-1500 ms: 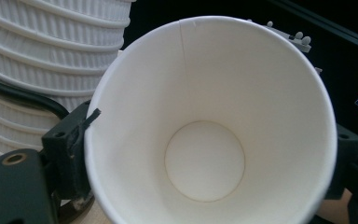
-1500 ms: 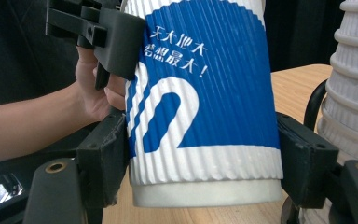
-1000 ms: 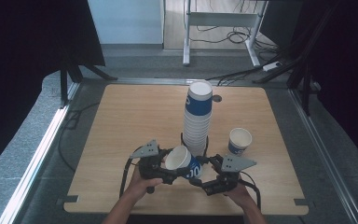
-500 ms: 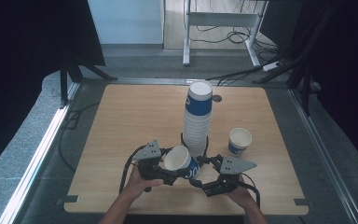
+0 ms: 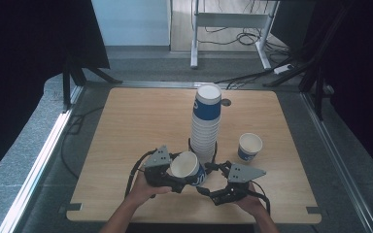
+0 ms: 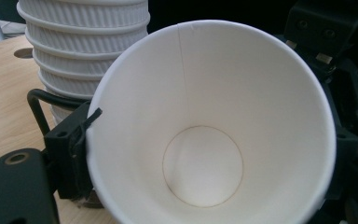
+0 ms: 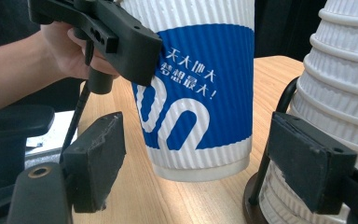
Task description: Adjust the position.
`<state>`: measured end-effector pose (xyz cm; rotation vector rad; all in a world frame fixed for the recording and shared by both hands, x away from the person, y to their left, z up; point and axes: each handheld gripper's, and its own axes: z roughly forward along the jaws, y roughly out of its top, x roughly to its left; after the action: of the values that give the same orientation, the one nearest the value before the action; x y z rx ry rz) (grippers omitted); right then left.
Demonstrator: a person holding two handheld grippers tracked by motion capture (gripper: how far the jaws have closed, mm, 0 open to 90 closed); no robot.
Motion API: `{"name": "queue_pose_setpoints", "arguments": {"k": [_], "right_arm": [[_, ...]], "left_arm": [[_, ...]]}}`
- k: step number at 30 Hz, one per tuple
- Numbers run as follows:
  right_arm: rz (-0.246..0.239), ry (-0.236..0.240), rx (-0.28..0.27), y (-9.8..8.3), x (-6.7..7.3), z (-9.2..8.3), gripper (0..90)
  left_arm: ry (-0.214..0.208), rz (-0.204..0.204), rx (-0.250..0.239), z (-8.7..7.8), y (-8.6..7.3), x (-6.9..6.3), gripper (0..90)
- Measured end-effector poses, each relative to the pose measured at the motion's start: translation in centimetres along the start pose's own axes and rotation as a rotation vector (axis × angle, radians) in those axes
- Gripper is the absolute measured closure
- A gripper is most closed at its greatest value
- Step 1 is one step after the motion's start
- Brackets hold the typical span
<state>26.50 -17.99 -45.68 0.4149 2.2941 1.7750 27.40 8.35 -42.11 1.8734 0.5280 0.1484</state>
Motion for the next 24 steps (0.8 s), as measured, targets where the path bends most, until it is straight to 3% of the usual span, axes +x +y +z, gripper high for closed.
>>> {"name": "queue_pose_setpoints", "arguments": {"k": [8,15,24], "right_arm": [[-0.009,-0.004,0.009,0.0,0.1,0.0,19.6],[-0.046,-0.022,0.062,0.1,0.5,0.6,18.9],[-0.093,-0.049,0.143,-0.1,1.2,1.9,18.7]], "left_arm": [[0.015,0.034,0.037,0.3,0.1,-0.2,15.6],[0.045,0.103,0.126,0.7,0.5,-0.6,15.6],[0.062,0.146,0.217,1.7,0.8,-1.1,15.5]]}}
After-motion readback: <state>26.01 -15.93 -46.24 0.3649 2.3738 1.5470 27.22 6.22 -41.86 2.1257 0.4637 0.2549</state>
